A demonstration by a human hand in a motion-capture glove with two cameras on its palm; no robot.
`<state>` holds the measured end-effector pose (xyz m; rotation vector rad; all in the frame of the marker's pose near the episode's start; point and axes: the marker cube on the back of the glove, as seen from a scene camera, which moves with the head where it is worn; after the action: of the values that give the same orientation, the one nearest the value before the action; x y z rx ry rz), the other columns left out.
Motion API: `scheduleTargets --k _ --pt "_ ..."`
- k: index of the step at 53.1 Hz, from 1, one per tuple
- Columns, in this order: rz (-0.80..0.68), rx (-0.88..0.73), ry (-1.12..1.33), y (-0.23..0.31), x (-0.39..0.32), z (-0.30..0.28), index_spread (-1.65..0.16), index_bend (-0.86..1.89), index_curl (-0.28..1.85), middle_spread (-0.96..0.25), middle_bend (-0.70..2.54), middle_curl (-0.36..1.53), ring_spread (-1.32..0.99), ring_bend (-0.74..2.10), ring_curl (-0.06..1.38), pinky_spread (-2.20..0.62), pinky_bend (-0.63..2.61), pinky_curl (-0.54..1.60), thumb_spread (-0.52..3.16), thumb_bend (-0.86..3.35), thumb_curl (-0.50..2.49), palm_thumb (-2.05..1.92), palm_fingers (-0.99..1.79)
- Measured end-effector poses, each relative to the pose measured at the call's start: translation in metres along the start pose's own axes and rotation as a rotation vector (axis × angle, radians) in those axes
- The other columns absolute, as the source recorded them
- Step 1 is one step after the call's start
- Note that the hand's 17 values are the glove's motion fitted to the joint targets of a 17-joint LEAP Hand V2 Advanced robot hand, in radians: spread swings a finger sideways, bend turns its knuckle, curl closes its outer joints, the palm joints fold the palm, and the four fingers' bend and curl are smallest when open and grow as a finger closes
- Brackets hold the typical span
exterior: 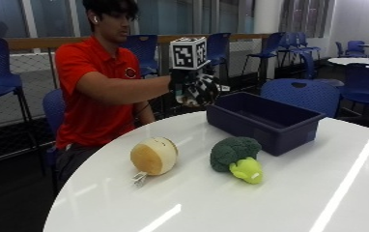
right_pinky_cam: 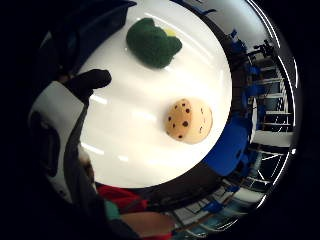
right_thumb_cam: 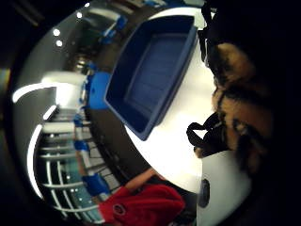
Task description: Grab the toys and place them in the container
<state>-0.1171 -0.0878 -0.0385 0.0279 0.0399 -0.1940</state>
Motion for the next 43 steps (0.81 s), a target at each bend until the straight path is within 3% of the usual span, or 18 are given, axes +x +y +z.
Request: scheduleTargets --k 19,29,43 --pt "-0.051 0.04 -0.027 -0.095 -0.094 -0.035 -0.51 0.17 0.72 -0.48 0.38 0.57 -0.54 0.83 0.47 -0.44 0.97 0.39 0.72 0.11 0.98 0.72 0.8" --pt "-0.12 0.044 -0.043 -0.118 -0.157 -0.023 -0.53 0.18 0.78 -0.48 0.38 0.62 -0.55 0.82 0.49 -0.43 0.97 0.4 0.7 0.09 1.03 0.72 0.79" --pt "-0.109 0.067 -0.139 -0.13 -0.161 -0.005 -0.55 0.18 0.88 -0.48 0.34 0.68 -0.55 0.8 0.51 -0.43 0.98 0.4 0.7 0.07 1.08 0.71 0.73"
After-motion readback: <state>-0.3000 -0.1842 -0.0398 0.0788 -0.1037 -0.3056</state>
